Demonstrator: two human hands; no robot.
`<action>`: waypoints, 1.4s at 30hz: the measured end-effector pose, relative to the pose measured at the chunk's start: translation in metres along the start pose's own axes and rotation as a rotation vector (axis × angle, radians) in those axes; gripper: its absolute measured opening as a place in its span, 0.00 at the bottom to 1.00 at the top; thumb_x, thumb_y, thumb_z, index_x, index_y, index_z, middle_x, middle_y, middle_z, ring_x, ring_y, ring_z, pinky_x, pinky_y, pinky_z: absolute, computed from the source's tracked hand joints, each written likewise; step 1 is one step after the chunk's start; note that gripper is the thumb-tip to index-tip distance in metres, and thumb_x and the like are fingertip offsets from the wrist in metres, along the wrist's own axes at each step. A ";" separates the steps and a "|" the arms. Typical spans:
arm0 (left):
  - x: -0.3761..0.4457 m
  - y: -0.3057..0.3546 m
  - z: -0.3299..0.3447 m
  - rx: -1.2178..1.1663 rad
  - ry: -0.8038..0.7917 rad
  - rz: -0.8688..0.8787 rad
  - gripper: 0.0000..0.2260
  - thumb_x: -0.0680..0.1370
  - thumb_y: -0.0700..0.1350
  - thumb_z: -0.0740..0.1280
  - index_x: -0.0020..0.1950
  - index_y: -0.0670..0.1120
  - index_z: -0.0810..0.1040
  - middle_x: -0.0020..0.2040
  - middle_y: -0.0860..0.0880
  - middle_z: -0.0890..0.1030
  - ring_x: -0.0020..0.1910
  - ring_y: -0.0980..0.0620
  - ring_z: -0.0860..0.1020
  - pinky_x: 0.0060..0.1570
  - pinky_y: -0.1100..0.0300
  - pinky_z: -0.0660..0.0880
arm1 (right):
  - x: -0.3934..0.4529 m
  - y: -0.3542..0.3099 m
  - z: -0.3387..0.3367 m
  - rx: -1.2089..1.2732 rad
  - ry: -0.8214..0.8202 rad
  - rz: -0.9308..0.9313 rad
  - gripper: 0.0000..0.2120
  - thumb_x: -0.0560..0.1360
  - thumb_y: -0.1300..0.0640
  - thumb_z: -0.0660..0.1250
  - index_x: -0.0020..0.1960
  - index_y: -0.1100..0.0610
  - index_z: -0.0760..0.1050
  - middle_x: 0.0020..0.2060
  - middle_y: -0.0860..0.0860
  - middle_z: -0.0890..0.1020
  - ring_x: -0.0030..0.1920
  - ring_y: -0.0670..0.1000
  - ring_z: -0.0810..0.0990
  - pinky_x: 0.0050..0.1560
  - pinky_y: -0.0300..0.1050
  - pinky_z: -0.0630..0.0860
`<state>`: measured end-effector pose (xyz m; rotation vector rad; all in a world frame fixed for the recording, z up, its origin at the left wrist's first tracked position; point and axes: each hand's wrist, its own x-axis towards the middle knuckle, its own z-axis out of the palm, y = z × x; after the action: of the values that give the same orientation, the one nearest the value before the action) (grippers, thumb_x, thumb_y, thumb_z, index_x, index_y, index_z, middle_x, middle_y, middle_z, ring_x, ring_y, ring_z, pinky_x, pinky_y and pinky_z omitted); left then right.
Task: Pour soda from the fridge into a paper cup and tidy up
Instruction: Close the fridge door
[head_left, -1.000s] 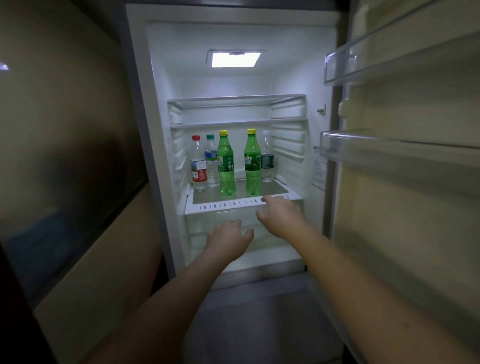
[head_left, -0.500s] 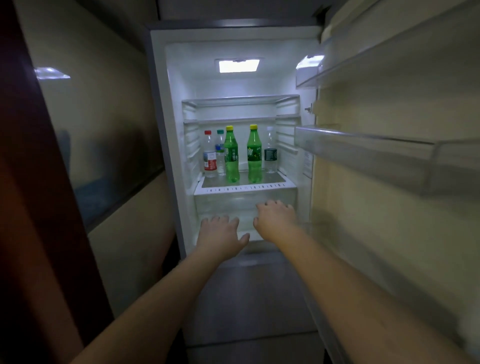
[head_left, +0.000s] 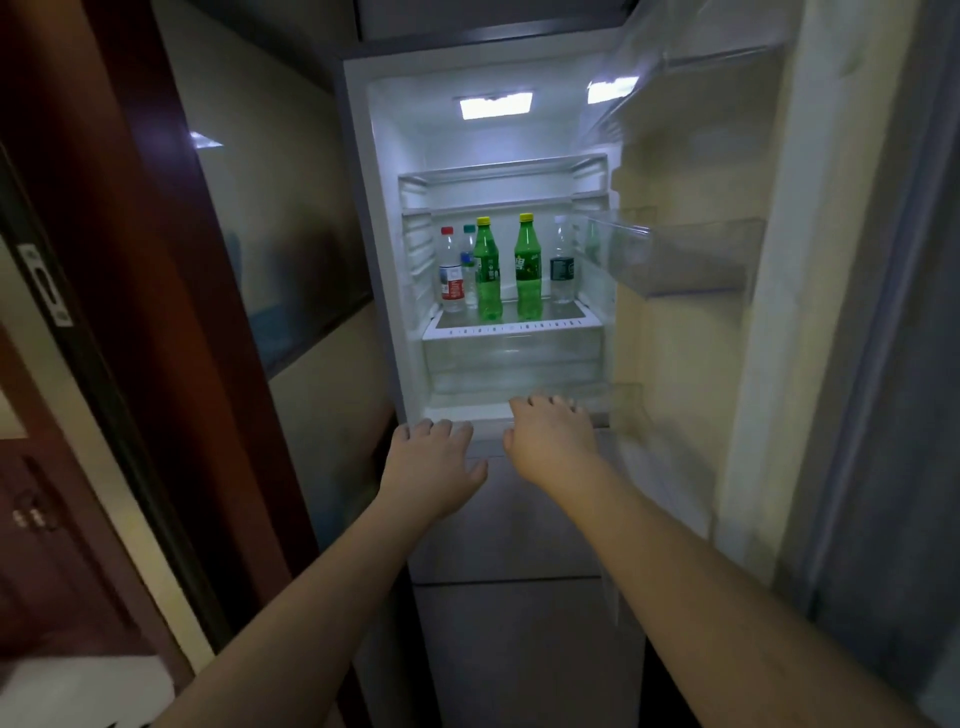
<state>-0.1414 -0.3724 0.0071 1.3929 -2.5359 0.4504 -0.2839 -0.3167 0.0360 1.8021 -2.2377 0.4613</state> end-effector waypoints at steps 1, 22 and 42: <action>-0.009 0.001 -0.003 0.002 0.011 0.014 0.27 0.79 0.62 0.52 0.74 0.51 0.63 0.70 0.50 0.71 0.68 0.48 0.67 0.67 0.48 0.61 | -0.009 -0.002 -0.003 -0.004 0.032 -0.013 0.16 0.79 0.54 0.56 0.66 0.55 0.68 0.62 0.55 0.74 0.62 0.57 0.70 0.60 0.52 0.65; -0.169 0.034 -0.047 -0.137 0.102 0.319 0.29 0.80 0.62 0.52 0.78 0.49 0.56 0.75 0.48 0.64 0.74 0.46 0.61 0.71 0.49 0.58 | -0.215 -0.020 -0.046 -0.142 0.069 0.155 0.19 0.78 0.50 0.56 0.68 0.52 0.67 0.64 0.51 0.73 0.64 0.55 0.69 0.59 0.51 0.66; -0.186 0.203 -0.053 -0.518 -0.035 0.255 0.20 0.79 0.59 0.59 0.64 0.49 0.73 0.54 0.47 0.81 0.53 0.47 0.80 0.49 0.53 0.76 | -0.280 0.100 -0.100 0.049 0.256 0.190 0.26 0.78 0.50 0.58 0.75 0.53 0.59 0.70 0.50 0.69 0.68 0.52 0.68 0.63 0.50 0.66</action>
<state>-0.2132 -0.1054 -0.0379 0.9019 -2.6034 -0.1910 -0.3223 -0.0062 0.0145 1.4618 -2.2406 0.7429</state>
